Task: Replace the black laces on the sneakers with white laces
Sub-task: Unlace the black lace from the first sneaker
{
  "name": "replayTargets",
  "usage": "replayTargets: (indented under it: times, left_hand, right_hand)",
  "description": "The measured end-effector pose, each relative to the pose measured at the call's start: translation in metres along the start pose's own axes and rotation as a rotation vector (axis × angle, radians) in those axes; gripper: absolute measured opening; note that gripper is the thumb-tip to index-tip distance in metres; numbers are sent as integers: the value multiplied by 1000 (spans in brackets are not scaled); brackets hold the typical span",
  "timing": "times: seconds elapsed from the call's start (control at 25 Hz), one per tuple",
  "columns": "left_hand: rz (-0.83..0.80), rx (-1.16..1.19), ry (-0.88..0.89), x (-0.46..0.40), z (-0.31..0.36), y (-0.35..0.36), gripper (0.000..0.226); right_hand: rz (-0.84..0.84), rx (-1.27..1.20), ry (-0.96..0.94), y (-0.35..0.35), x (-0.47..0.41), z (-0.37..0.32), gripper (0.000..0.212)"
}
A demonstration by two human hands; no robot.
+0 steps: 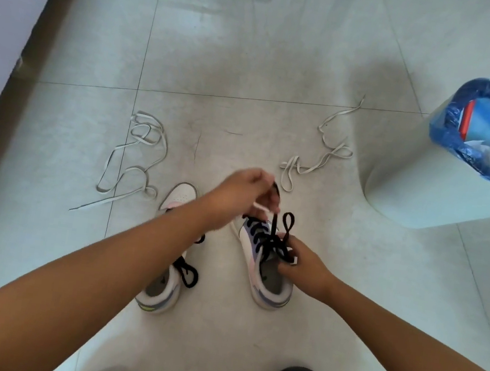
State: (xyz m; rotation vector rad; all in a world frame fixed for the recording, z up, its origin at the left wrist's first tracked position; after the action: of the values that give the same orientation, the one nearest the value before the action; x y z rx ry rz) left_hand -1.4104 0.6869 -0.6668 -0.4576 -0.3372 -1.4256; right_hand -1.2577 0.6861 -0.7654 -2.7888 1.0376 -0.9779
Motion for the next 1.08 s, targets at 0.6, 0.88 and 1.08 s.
replayTargets:
  times: [0.6, 0.88, 1.08]
  left_hand:
    - [272, 113, 105, -8, 55, -93, 8]
    - [-35, -1187, -16, 15, -58, 61, 38]
    - [37, -1197, -17, 5, -42, 48, 18]
  right_hand:
    - [256, 115, -22, -19, 12, -12, 39]
    - [261, -13, -118, -20, 4, -27, 20]
    - [264, -50, -72, -22, 4, -19, 29]
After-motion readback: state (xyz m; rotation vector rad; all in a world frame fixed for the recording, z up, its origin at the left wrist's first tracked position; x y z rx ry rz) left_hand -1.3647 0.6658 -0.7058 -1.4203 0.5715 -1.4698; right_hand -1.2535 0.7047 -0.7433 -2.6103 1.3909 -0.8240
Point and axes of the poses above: each hand's wrist, its own x-axis away from the middle knuckle, its own y-axis out of the palm, z = x × y, the point moved 10 cm from there along -x, towards the middle knuckle, and after that the axes turned 13 degrees about -x, right-handed, at the moved point
